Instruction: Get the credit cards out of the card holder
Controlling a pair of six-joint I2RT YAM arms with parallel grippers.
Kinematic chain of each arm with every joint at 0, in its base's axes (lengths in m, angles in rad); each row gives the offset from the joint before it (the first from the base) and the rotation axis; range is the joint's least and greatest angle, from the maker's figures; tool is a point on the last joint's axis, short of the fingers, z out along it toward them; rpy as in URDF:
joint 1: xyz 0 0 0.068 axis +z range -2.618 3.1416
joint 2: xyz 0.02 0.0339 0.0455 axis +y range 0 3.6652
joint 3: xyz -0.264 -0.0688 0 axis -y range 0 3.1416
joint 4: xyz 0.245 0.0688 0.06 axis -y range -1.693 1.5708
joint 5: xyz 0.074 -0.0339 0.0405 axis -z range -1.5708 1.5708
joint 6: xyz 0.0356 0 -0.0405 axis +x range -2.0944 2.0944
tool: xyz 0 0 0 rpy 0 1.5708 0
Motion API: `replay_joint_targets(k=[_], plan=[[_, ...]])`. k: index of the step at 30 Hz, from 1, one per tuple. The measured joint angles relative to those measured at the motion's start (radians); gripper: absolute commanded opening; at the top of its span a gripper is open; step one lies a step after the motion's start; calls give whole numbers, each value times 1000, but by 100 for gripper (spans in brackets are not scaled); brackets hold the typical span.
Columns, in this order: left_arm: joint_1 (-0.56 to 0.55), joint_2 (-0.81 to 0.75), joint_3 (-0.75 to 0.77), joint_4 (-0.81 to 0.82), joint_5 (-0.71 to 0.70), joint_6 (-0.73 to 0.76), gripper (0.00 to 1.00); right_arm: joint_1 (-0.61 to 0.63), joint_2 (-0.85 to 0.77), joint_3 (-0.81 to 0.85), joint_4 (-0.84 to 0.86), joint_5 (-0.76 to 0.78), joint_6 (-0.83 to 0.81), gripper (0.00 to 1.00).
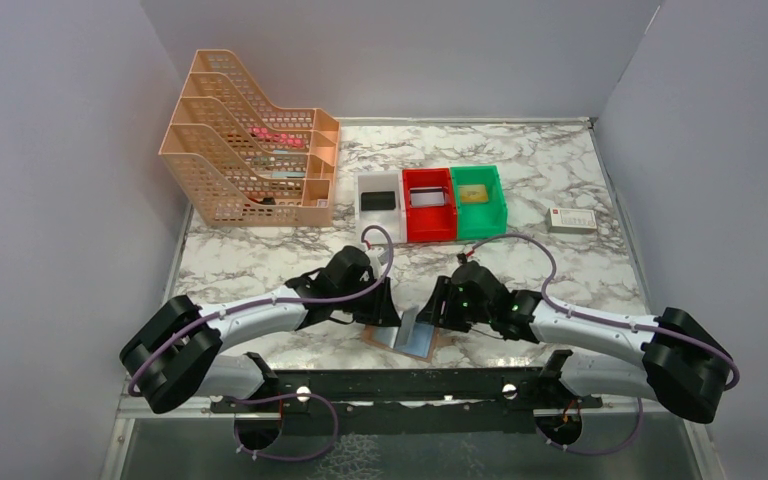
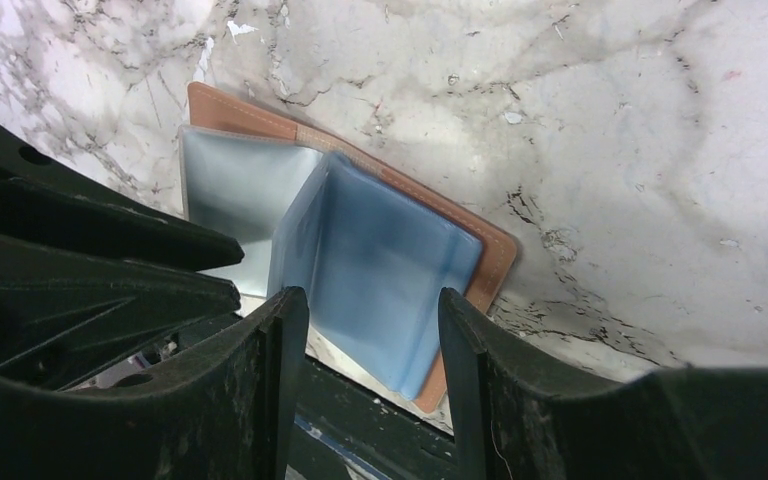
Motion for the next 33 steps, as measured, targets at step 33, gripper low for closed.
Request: replay_joint_targets(k=[33], plan=[[0,-152,37,-97,-205,11,49,0,38,-1,16,-55,-31,42]])
